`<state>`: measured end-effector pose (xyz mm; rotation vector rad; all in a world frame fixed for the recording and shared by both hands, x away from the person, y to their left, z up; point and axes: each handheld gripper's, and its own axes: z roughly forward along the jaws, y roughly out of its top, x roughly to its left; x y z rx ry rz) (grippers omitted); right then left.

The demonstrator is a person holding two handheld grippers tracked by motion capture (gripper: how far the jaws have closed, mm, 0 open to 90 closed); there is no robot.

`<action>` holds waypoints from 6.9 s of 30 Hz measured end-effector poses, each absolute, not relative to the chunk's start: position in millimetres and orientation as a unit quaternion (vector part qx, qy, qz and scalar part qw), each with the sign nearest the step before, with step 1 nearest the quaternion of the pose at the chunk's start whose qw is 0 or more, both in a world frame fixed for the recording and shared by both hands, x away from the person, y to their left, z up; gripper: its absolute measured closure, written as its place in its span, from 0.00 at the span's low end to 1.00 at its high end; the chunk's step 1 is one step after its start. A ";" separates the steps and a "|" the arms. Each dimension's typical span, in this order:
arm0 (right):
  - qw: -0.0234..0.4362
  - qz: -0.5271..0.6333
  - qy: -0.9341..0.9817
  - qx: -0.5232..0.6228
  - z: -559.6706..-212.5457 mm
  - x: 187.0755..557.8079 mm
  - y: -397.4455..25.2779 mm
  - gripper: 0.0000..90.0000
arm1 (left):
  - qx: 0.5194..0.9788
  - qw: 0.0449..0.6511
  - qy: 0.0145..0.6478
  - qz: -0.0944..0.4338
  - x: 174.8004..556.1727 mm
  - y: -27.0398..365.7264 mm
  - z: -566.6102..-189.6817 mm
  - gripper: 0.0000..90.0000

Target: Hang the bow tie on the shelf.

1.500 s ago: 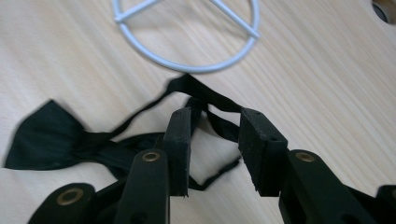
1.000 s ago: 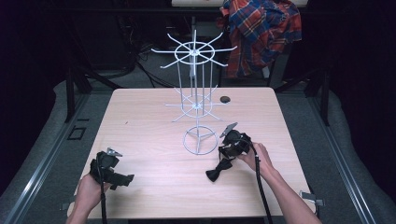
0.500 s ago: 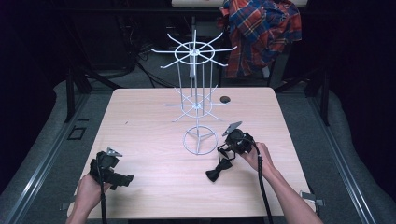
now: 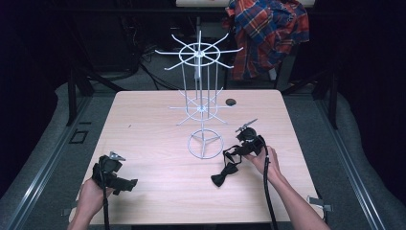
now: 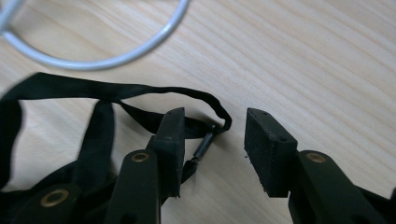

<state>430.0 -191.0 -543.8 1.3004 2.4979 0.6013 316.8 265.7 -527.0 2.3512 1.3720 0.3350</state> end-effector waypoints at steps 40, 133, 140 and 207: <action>0.205 0.281 0.855 0.386 -483.0 393.5 -191.9 0.96 | 0.836 0.211 0.491 0.124 315.1 268.4 -525.0 0.00; 0.243 0.368 0.845 0.304 -415.7 379.6 -162.0 0.96 | 0.836 0.210 0.494 0.118 316.1 269.5 -527.2 0.00; 0.237 0.368 0.846 0.306 -418.5 382.6 -163.0 0.96 | 0.834 0.212 0.495 0.117 316.9 269.5 -527.8 0.00; 0.163 0.376 0.839 0.359 -421.5 383.1 -181.0 0.47 | 0.834 0.215 0.492 0.122 316.0 267.1 -526.0 0.00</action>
